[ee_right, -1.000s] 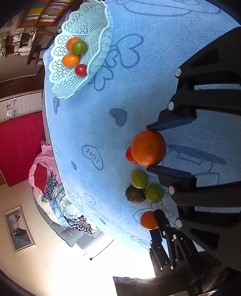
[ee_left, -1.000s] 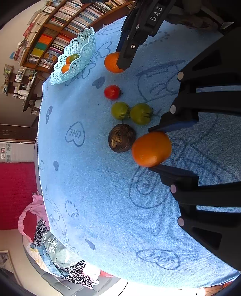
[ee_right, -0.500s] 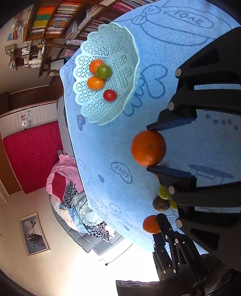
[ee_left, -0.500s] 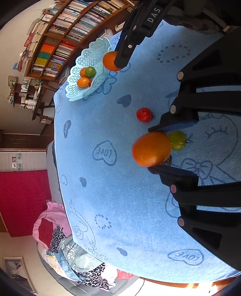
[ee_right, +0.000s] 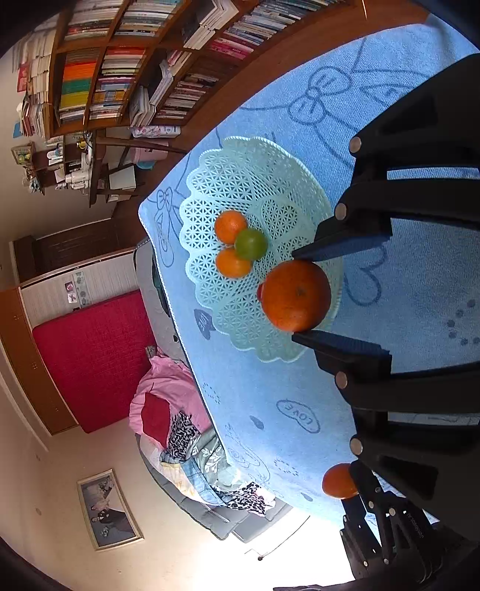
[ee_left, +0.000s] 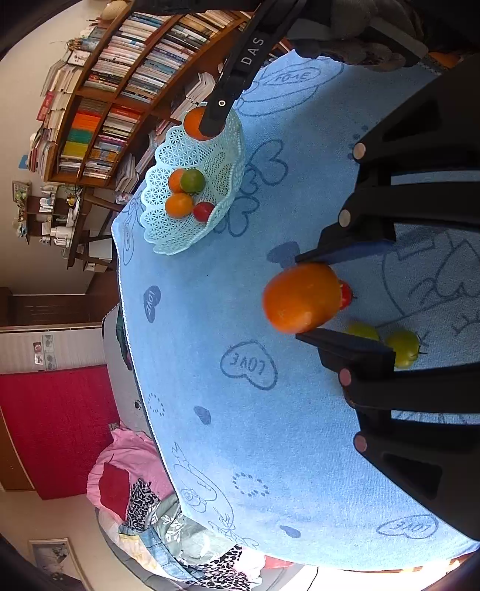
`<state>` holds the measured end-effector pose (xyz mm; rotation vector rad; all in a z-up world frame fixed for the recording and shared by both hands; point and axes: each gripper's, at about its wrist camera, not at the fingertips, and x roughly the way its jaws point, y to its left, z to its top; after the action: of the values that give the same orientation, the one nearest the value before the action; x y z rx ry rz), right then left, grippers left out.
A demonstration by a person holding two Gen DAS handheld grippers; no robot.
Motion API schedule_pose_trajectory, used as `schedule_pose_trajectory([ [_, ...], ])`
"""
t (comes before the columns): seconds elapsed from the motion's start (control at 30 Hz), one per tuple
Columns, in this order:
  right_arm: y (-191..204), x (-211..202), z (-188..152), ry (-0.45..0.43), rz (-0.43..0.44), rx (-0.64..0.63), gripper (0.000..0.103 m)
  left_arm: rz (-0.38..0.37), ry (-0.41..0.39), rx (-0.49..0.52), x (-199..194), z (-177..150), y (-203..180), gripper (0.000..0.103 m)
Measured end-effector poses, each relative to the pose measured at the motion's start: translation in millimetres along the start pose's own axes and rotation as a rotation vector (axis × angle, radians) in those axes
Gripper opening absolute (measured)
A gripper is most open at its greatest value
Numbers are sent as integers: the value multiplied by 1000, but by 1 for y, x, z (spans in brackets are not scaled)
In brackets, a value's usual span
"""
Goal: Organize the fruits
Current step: 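Carry both oranges into the lattice basket and open both tools to release them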
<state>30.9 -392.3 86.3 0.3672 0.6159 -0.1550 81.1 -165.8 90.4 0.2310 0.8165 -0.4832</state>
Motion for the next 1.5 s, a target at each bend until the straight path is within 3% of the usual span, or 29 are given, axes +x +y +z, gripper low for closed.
schedule_pose_trajectory([
  [0.47, -44, 16, 11, 2, -51, 64, 40, -38, -9, 53, 29, 41, -43, 35],
  [0.57, -47, 13, 10, -3, -44, 74, 41, -48, -12, 63, 34, 49, -50, 35],
  [0.67, -46, 7, 12, -25, -48, 73, 51, -61, -10, 73, 39, 56, -56, 35],
  [1.4, -61, -15, 18, -85, -94, 101, 51, -165, 22, 133, 73, 81, -107, 36],
  [1.5, -64, -16, 19, -87, -96, 109, 52, -165, 11, 121, 71, 81, -104, 56],
])
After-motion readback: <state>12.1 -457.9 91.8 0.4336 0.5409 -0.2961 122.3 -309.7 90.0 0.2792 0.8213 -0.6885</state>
